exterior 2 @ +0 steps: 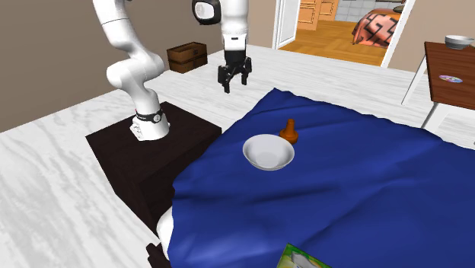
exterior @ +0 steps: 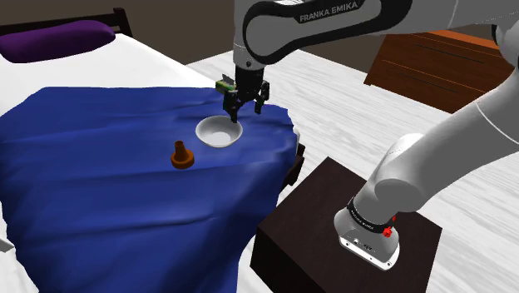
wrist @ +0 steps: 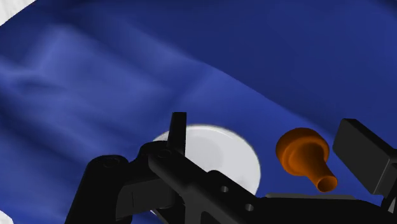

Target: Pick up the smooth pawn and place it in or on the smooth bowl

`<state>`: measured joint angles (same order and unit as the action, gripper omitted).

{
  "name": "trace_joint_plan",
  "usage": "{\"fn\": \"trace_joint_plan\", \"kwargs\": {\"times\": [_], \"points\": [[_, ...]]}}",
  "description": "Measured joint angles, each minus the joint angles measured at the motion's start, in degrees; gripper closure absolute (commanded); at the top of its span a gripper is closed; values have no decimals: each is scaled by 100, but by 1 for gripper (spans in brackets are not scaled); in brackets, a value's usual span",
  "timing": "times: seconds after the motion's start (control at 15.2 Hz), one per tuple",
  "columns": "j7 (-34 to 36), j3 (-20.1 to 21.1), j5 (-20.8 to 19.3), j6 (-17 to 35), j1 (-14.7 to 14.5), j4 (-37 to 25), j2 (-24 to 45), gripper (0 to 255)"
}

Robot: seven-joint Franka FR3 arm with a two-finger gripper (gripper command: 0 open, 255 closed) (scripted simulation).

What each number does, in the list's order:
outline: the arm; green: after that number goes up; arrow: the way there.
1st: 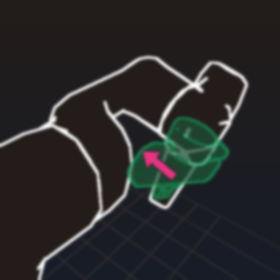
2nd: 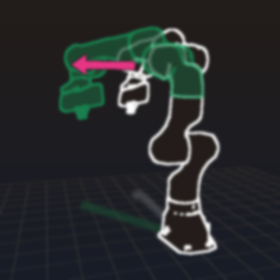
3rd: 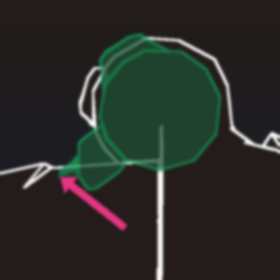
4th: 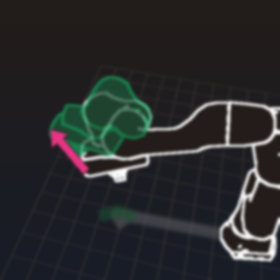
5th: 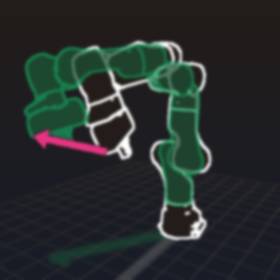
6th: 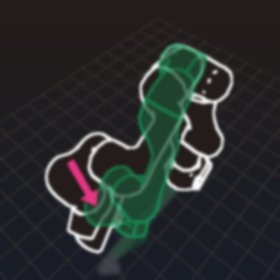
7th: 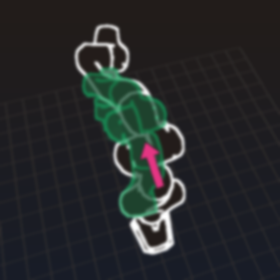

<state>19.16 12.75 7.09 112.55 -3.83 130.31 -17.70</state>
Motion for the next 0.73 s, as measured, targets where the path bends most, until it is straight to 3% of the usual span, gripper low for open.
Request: {"fn": "trace_joint_plan", "kwargs": {"times": [0.73], "points": [[1440,566,-836,815,-251,-1586,2447,0]]}}
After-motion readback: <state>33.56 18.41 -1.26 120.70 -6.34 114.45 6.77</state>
